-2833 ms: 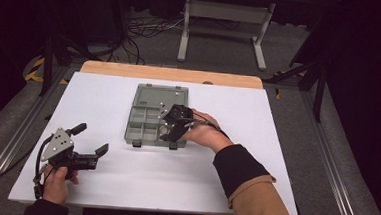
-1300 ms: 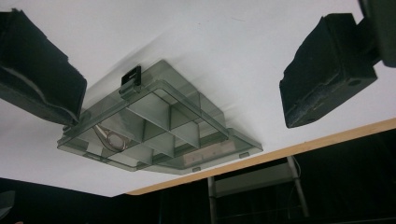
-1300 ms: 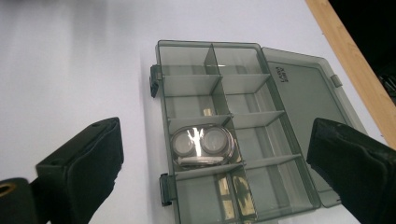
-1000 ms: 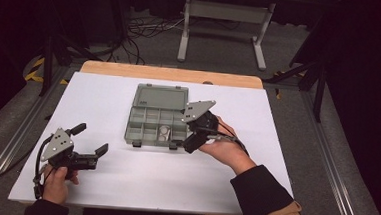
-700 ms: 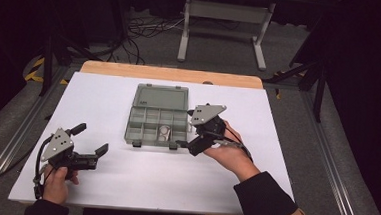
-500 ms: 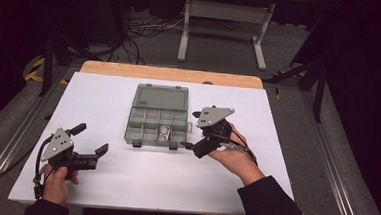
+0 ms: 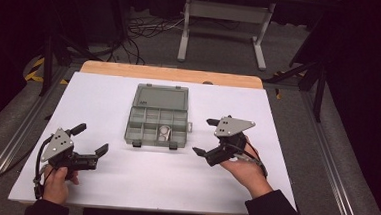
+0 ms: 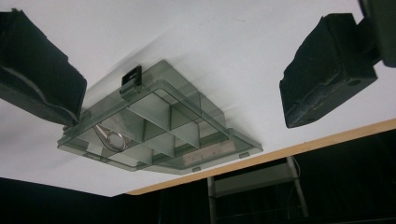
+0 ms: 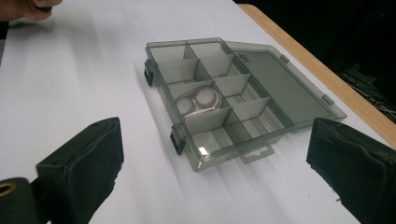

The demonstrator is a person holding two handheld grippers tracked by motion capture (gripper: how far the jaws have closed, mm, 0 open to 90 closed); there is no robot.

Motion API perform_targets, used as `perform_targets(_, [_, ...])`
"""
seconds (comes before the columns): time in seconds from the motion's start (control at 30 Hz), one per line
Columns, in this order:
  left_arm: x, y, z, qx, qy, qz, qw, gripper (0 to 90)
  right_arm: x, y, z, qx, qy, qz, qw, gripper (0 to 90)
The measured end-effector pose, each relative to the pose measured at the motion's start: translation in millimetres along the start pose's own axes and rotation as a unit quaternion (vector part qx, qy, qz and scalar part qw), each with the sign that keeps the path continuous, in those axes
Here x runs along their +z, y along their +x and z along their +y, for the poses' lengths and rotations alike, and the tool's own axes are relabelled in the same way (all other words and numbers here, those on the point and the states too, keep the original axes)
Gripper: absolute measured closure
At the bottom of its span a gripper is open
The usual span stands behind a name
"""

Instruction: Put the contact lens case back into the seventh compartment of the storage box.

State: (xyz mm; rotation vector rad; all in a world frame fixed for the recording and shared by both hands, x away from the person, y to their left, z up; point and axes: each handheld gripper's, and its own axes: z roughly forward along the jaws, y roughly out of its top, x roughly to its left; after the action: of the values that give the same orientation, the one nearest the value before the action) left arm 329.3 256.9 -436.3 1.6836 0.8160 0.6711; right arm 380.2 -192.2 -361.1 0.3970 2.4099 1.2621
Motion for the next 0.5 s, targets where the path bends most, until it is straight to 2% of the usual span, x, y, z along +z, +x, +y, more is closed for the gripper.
perform_targets(0.13, [-0.1,0.1,0.0,0.0,0.0,0.0,1.0,1.5,-3.2,0.3,-7.3,0.009,-0.007,-0.003,0.9999,4.2])
perform_targets(0.5, [0.0,-0.4,-0.1,0.001,-0.003,0.0,1.0,1.5,-16.7,4.3,-41.9,0.045,-0.042,-0.024,0.9978,2.2])
